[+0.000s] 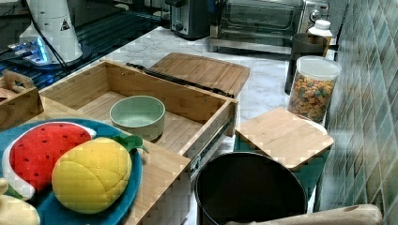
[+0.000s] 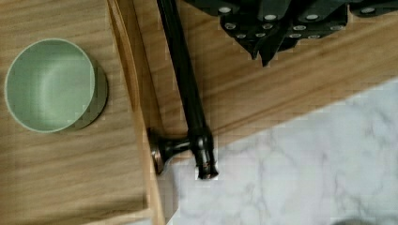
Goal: Close the drawer.
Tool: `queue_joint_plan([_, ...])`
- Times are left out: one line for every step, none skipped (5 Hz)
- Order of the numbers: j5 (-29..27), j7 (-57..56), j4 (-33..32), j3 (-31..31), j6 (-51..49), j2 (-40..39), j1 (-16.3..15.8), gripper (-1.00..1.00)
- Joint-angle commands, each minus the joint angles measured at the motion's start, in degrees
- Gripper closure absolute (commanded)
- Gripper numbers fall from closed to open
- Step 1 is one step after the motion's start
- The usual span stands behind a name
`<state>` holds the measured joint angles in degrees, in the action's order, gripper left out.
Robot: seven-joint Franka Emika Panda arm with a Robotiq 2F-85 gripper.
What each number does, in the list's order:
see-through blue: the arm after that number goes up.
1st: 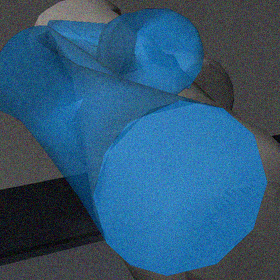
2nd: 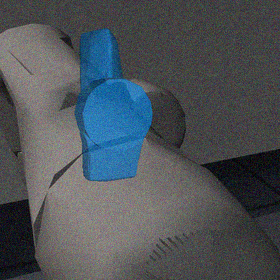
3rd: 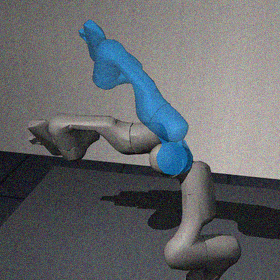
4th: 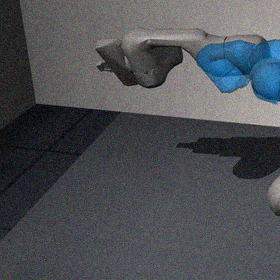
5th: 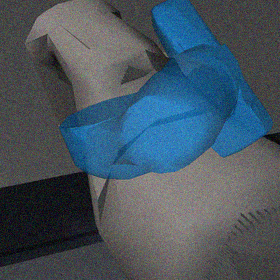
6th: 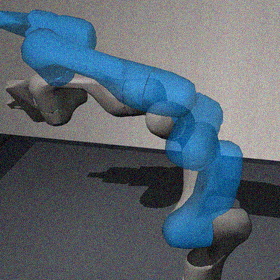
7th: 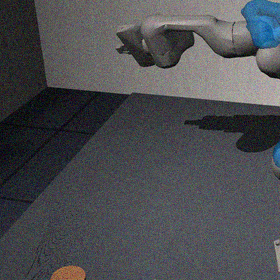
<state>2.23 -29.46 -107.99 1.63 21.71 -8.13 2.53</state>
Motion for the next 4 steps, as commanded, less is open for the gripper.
queue_joint_plan([3.7,-6.16,-3.34,-2.11,4.39,-3.73,-2.9,1.0])
queue_joint_plan([6.99,-6.61,-8.65,-4.27,10.68,-2.55,-1.57,1.0])
queue_joint_plan([9.29,-6.46,-11.32,-2.89,14.17,-2.5,-3.23,1.0])
queue_joint_plan([13.13,-4.36,-12.03,-2.41,15.55,-3.87,-4.18,1.0])
